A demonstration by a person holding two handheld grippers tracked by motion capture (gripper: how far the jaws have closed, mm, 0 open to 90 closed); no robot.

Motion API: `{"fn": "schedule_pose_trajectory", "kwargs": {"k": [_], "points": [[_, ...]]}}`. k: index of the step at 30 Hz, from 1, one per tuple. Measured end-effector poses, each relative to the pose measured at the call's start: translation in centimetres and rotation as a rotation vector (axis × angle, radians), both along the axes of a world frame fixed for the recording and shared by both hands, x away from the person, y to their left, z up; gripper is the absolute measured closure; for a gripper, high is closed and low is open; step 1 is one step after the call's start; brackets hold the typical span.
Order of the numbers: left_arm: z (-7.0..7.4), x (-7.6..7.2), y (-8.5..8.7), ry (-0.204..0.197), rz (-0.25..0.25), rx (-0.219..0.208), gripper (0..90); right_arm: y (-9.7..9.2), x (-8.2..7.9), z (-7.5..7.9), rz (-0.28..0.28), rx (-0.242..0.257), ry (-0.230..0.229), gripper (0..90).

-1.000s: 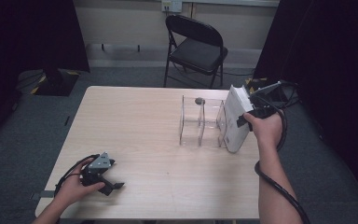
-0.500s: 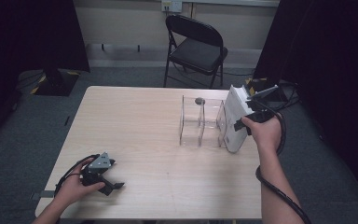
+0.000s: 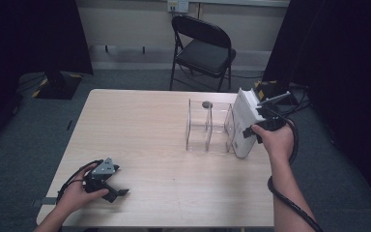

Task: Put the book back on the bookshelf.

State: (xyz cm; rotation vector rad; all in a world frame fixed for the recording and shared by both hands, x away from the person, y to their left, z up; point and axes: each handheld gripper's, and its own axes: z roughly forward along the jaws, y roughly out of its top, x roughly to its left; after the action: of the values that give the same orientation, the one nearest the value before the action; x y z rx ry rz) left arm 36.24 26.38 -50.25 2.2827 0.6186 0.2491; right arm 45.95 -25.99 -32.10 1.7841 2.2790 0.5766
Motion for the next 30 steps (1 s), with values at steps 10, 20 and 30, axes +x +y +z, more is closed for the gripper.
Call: {"fn": "schedule_pose_trajectory", "kwargs": {"k": [10,20,30], "points": [[0.0,0.0,0.0,0.004,-0.001,-0.003,0.0,-0.1,-0.6,0.0,-0.005,-0.006,-0.013,25.6],[0.0,0.0,0.0,0.004,-0.001,-0.003,0.0,-0.2,-1.2,-0.1,0.008,-0.002,-0.018,21.5],[-0.1,0.0,-0.1,-0.001,0.004,-0.006,0.0,-0.1,-2.1,-0.8,0.062,-0.019,-0.009,15.2]]}}
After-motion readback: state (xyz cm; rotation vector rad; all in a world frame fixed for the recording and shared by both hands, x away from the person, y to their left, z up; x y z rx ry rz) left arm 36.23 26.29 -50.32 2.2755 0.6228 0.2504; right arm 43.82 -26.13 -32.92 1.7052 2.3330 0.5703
